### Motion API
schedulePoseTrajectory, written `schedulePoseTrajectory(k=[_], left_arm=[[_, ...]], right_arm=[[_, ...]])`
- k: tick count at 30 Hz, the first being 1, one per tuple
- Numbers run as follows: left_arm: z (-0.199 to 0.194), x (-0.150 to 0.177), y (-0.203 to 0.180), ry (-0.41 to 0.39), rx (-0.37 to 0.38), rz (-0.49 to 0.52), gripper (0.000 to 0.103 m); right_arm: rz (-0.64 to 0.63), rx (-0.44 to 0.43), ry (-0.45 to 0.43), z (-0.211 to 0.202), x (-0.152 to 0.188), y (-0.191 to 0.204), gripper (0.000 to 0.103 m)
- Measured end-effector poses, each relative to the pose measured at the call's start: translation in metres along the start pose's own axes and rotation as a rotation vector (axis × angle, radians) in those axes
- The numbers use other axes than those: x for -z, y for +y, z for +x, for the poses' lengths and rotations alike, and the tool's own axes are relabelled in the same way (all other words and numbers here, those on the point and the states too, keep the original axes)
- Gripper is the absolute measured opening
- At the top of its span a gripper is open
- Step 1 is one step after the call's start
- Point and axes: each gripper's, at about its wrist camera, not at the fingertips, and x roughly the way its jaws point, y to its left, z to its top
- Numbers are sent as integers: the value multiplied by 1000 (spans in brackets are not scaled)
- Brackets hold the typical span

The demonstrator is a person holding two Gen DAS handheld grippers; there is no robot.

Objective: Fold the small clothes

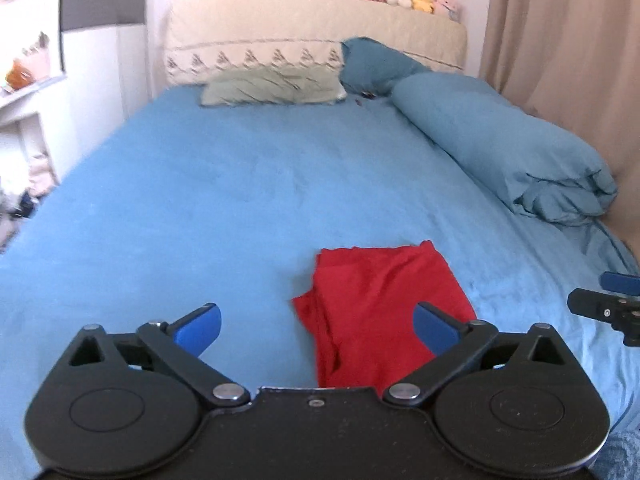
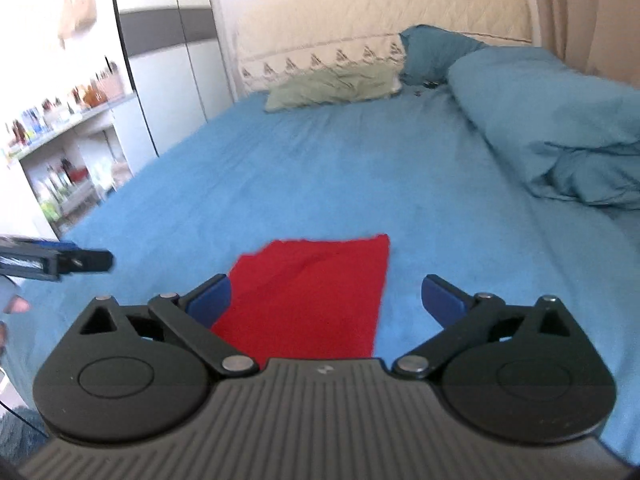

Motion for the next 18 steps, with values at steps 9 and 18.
schedulePoseTrajectory(k=[9,18], left_arm=[[-50,40,-23,94,-137,-1,103],[-70,78,-41,137,-180,29,103]], right_arm=[[-10,163,115,-70,19,38,103],[-12,209,223,-98,62,49,103]])
